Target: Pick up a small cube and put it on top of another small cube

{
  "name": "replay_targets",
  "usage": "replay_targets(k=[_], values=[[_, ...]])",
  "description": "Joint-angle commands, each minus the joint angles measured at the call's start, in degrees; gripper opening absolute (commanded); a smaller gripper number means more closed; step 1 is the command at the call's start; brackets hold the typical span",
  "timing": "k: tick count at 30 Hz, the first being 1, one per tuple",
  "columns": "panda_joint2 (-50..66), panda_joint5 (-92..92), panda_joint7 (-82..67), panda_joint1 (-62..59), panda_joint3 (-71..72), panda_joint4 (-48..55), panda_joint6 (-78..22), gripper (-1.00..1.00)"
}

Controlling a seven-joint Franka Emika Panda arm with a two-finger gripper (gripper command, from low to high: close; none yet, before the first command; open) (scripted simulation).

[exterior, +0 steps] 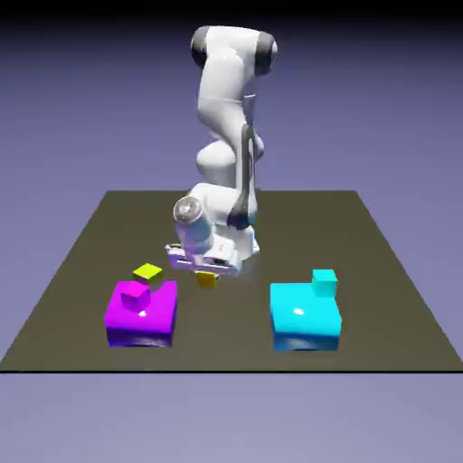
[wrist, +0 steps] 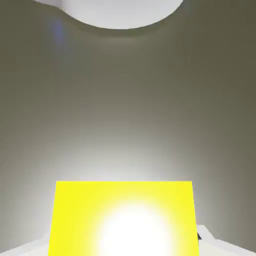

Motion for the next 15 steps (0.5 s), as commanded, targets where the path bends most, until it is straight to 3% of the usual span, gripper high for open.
replay_targets(k=[1, 12, 15], values=[[-1.5, -2.34, 1.67, 0.57, -1.37, 0.02, -0.52, -1.0], [-17.96, -29.73, 21.21, 7.59, -17.04, 0.24, -6.23, -1.0], [-17.85, -24.24, 28.49, 13.38, -15.31, 4.39, -7.89, -1.0]])
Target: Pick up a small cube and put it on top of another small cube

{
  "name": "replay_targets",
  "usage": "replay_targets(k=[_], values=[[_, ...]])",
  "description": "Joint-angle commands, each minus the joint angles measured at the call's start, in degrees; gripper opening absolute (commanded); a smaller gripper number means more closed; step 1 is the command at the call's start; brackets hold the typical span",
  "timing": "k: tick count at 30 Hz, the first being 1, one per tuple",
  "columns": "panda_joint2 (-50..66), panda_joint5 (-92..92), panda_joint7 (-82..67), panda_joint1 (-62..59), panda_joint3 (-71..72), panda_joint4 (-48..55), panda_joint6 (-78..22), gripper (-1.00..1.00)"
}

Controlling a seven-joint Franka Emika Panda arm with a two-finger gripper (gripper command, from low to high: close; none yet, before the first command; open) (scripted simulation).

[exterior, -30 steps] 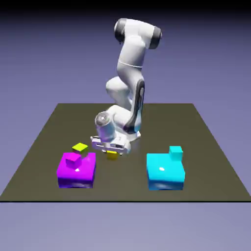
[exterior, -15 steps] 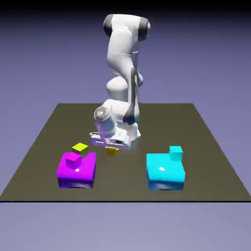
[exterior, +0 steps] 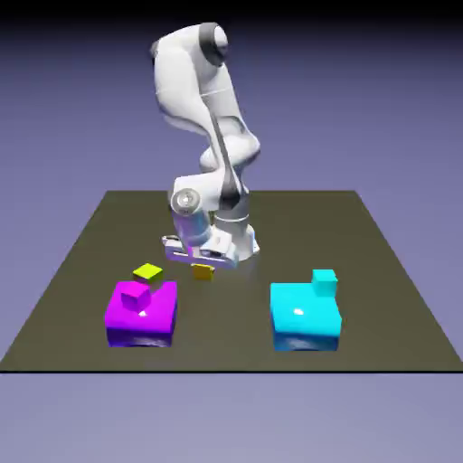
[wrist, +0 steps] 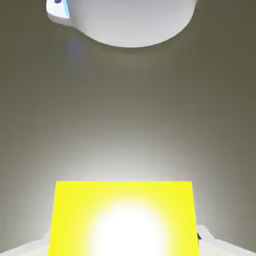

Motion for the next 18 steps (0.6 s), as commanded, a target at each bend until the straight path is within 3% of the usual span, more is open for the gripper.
replay_targets(k=[1, 14, 18], values=[[0.18, 2.44, 2.38, 2.06, 0.78, 1.52, -0.53, -1.0], [2.56, 31.59, 34.61, 28.68, 10.78, 21.17, -7.72, -1.0], [8.61, 39.06, 28.98, 28.08, 12.03, 20.51, -6.95, -1.0]])
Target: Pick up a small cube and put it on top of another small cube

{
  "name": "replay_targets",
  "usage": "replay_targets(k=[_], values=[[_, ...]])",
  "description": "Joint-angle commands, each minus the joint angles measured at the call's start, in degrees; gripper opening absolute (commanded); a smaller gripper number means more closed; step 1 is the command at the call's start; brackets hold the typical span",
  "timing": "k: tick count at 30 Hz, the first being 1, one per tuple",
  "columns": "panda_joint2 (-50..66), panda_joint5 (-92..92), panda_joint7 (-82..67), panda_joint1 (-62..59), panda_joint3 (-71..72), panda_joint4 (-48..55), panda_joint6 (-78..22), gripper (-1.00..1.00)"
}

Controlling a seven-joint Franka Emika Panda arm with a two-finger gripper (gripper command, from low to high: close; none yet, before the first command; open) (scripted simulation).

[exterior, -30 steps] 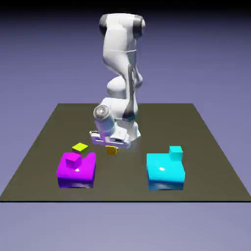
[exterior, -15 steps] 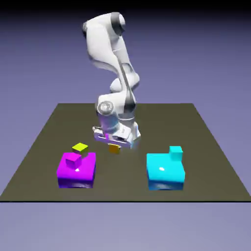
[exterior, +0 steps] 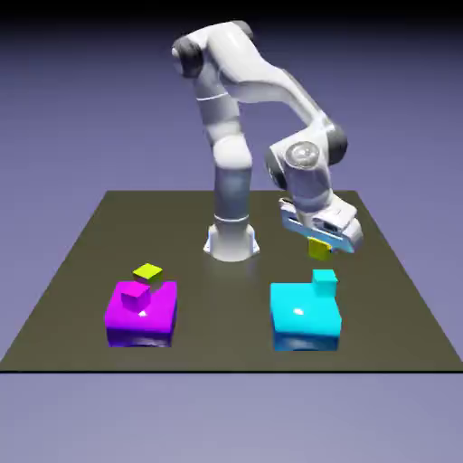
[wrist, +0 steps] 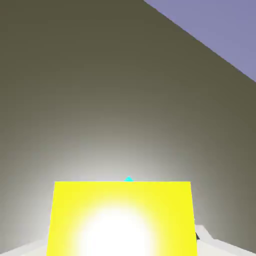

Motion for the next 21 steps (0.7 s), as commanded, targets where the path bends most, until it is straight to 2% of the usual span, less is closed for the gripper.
replay_targets(k=[1, 8, 9, 21], values=[[2.02, 2.61, -1.94, -0.19, 0.41, -0.22, 0.31, -1.0], [14.84, 18.44, -13.87, -1.46, 3.05, -1.64, 1.94, -1.0], [14.84, 18.44, -13.87, -1.46, 3.05, -1.64, 1.94, 1.0], [-6.04, -7.34, 5.56, 0.61, -1.25, 0.67, -0.72, 1.0]])
